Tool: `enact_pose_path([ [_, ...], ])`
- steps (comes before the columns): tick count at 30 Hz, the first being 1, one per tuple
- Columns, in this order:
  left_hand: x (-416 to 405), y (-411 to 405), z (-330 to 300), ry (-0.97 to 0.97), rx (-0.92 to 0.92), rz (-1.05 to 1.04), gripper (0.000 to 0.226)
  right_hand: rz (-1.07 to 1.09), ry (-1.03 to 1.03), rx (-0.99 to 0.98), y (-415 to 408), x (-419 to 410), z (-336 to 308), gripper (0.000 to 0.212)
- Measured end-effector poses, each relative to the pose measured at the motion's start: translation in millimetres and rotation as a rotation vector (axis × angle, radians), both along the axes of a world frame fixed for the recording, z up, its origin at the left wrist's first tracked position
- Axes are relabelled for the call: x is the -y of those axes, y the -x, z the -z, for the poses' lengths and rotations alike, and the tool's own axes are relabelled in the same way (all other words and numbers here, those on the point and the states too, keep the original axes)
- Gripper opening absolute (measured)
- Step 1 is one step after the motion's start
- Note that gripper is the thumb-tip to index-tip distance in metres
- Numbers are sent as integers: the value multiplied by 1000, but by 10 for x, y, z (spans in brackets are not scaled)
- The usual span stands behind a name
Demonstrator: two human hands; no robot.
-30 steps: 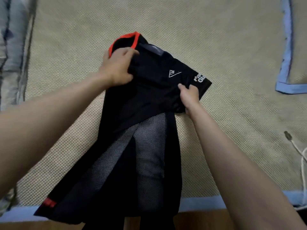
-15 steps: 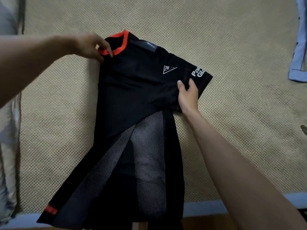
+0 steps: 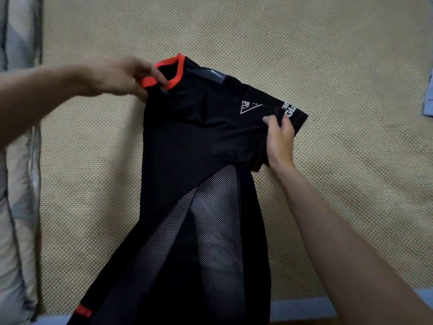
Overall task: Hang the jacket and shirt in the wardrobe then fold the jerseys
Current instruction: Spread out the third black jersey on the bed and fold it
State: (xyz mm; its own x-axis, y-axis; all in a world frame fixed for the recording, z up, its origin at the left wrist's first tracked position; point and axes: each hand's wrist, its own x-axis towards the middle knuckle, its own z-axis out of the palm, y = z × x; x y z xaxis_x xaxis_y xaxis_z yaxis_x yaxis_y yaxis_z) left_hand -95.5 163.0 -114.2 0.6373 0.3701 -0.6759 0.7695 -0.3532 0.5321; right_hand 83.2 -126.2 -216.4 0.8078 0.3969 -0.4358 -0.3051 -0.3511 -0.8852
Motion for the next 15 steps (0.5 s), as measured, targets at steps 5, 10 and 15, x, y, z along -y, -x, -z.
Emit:
enact_pose_path([
  [5,63,181,293,-55,-172,105,84,-67,59,95,46,-46,22,38],
  [10,-1,220,315,46,-57,-27,56,-29,127,123,87,-32,50,45],
  [15,-97,90,192,145,156,-249,29,43,122,96,56,-78,57,52],
])
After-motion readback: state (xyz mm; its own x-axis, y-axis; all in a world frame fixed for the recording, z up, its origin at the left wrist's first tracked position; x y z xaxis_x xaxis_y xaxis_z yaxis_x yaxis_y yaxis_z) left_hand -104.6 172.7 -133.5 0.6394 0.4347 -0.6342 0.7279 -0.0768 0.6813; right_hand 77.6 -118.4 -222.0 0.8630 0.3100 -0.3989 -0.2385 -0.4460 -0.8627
